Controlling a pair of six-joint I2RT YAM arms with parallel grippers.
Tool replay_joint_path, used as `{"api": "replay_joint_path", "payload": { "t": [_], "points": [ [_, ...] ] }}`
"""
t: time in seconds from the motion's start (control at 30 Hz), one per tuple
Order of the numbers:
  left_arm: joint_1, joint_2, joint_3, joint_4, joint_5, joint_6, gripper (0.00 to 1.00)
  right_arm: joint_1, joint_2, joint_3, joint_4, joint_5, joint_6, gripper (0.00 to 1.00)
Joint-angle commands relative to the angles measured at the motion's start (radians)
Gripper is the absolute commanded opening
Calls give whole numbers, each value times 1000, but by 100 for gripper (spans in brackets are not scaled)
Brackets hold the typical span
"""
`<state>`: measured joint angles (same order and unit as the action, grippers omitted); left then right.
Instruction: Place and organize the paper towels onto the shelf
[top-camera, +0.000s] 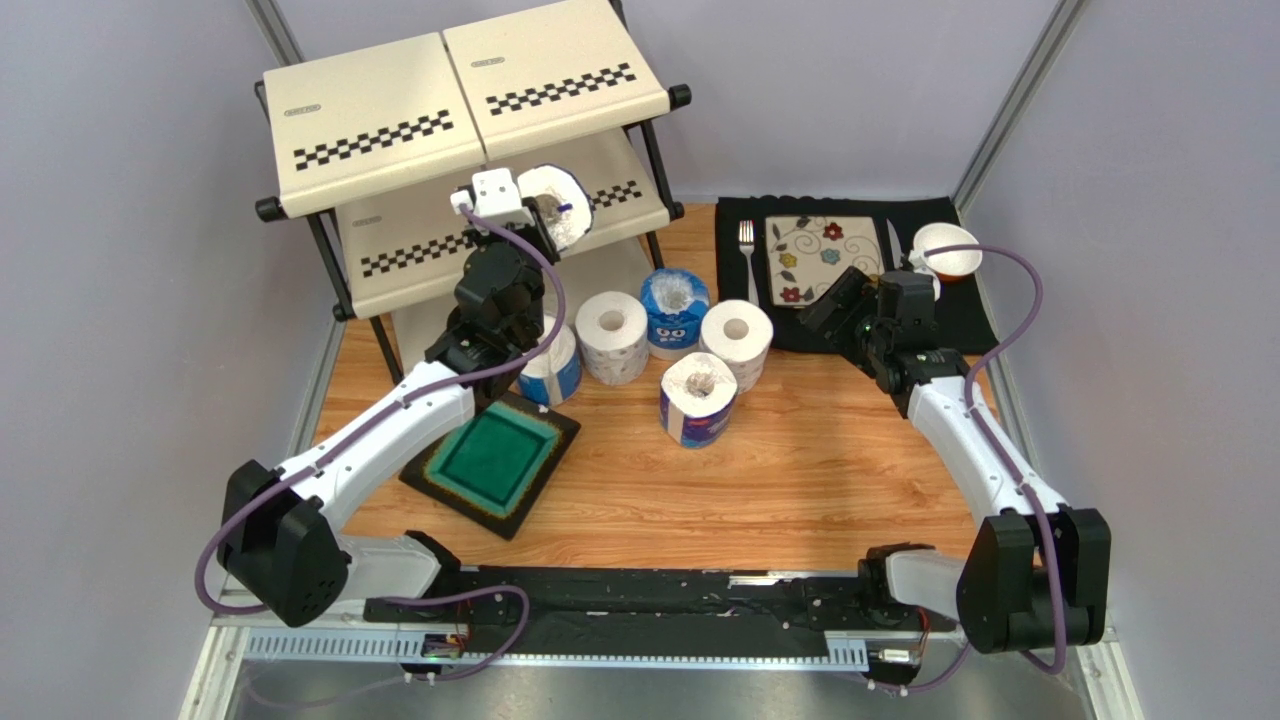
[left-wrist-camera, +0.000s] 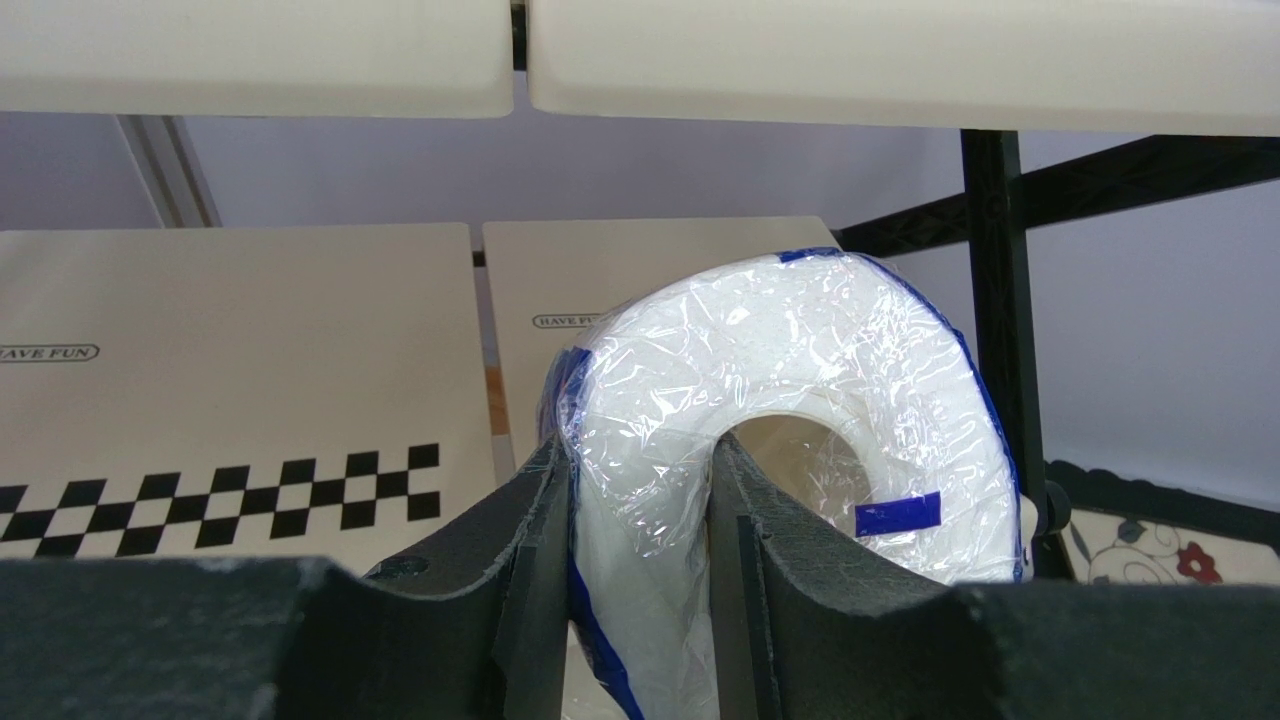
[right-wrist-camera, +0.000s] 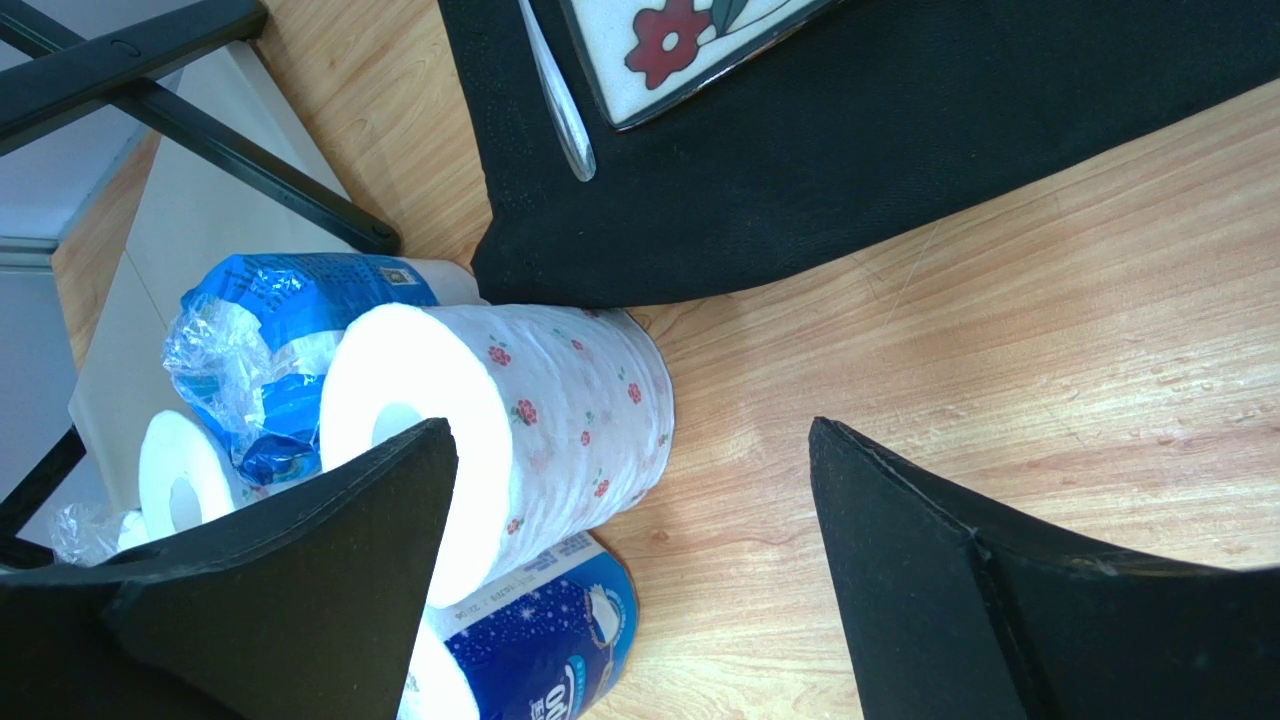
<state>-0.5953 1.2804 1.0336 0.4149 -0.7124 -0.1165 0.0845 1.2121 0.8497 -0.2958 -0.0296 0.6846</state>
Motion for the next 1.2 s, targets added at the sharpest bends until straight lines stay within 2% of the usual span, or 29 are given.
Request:
{"api": "replay_joint_path", "payload": {
  "t": [0.0, 0.63, 0.9, 1.03, 1.17],
  "points": [
    [22, 17, 57, 110, 14, -1, 31, 0, 9, 6, 17, -13, 9, 91],
    [63, 111, 135, 76, 44, -26, 32, -2, 30, 11, 26, -36, 18, 91],
    [71, 125, 144, 61, 51, -43, 44, -3, 32, 6, 29, -39, 18, 91],
    [75, 128, 144, 58, 50, -46, 57, -5, 35, 6, 32, -53, 13, 91],
    [83, 129, 149, 53, 51, -46, 61, -6, 44, 11, 32, -72, 3, 91]
  ]
}}
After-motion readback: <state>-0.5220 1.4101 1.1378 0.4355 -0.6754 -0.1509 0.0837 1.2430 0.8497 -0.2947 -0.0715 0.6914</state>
